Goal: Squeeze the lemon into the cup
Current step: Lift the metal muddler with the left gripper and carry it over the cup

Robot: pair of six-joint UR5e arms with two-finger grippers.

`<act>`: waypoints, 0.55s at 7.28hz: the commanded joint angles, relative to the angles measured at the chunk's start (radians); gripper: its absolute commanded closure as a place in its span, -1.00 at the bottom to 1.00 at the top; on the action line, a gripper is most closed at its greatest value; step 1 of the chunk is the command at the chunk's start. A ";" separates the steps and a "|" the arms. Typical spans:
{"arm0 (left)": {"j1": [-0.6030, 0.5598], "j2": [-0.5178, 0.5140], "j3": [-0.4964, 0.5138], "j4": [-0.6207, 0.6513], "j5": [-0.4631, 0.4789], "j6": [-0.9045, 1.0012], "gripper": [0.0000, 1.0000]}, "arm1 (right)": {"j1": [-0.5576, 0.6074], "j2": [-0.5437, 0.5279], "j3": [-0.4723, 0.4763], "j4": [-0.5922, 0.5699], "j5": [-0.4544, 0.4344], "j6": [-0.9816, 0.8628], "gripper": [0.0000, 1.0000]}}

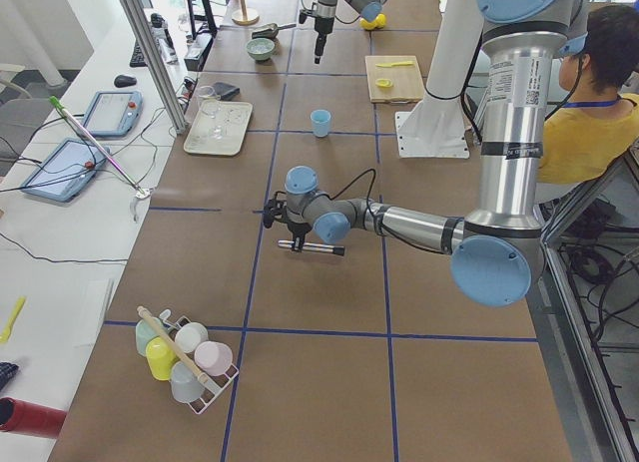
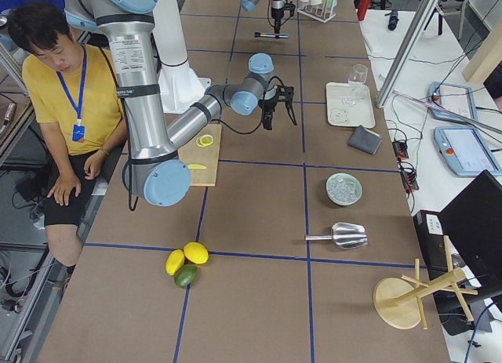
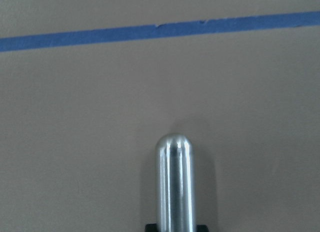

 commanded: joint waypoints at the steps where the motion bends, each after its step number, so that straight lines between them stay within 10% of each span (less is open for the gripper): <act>1: -0.002 -0.220 -0.179 0.338 -0.001 0.012 1.00 | 0.014 -0.004 0.000 0.000 0.009 -0.003 -1.00; 2: 0.001 -0.449 -0.194 0.533 0.005 0.012 1.00 | 0.028 -0.011 0.001 0.000 0.015 -0.005 -1.00; 4: 0.080 -0.552 -0.272 0.514 0.052 0.009 1.00 | 0.068 -0.034 0.000 0.000 0.057 -0.008 -1.00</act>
